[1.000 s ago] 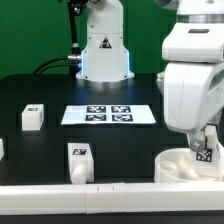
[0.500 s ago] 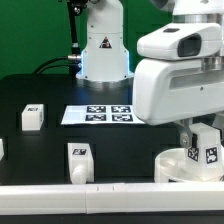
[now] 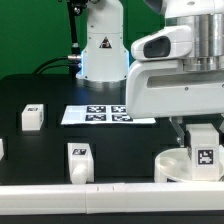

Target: Assemble stool

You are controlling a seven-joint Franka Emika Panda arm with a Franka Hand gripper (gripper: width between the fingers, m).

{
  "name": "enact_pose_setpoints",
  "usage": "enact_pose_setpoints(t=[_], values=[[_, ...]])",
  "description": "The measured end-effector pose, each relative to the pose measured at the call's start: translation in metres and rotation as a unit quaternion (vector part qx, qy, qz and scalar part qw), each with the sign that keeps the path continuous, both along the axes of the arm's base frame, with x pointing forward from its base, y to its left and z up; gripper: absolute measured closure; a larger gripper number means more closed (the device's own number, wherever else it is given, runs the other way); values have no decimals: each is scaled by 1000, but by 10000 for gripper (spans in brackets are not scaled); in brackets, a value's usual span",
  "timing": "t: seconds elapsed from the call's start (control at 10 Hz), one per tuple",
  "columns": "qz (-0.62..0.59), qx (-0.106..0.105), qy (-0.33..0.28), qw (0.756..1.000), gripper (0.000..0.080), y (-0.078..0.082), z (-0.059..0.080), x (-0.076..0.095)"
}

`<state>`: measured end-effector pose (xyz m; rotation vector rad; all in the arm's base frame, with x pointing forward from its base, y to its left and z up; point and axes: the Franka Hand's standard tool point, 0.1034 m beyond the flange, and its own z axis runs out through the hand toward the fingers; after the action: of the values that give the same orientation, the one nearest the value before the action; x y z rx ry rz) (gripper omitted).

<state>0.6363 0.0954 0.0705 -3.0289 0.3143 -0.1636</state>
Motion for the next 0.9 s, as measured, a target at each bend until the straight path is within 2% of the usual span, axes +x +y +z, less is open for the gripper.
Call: enact_pose_setpoints(t=[0.2,0.4,0.7,0.8,0.9], values=[[-152,17,12,988,465,8,1,-2],[-329,55,-1,943,465,12,0,-4],[-389,70,6,919,463,10,1,-3],[-421,76,10,904,463,11,2,-3],[-522,101,24,847,463,13,3,-2]])
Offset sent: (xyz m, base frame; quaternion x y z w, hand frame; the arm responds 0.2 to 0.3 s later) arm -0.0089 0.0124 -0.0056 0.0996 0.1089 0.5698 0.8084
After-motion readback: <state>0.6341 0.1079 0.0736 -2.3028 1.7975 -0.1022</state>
